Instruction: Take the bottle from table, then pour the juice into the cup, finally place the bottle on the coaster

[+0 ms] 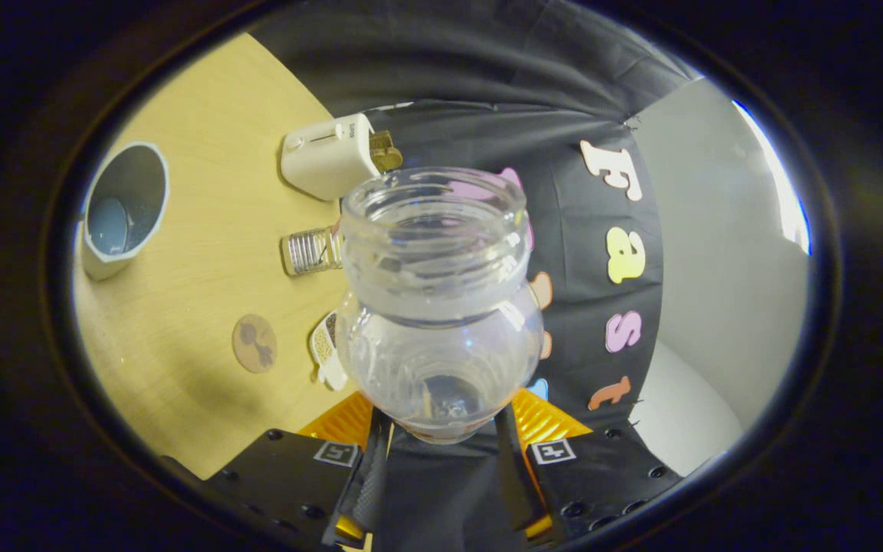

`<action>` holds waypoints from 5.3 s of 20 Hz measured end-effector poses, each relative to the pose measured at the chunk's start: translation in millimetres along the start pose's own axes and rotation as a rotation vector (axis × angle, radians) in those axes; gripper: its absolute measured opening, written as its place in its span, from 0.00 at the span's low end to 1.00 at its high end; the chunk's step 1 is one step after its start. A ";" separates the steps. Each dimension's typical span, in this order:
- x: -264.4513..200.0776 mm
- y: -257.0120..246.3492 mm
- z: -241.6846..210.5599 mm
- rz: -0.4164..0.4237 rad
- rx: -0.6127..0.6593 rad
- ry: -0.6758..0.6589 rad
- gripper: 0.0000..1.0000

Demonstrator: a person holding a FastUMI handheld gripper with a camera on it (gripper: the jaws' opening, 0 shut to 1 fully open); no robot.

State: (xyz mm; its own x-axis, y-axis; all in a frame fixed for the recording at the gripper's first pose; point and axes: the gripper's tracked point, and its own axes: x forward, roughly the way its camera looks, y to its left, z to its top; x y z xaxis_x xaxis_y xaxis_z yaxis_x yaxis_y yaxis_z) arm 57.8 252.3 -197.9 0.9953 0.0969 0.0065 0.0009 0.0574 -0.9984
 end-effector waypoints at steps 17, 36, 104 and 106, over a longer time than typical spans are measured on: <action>16.0 -26.3 38.1 -0.077 -0.102 -0.119 0.66; 31.2 -64.8 44.1 -0.147 -0.120 -0.161 0.66; 35.5 -130.4 84.0 -0.323 -0.300 -0.349 0.66; 33.5 -131.6 86.5 -0.331 -0.307 -0.360 0.67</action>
State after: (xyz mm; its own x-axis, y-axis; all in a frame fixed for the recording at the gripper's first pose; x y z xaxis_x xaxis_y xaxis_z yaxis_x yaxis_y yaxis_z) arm 82.6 333.9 -61.3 0.8416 0.4579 0.2865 0.3881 -0.1436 -0.9104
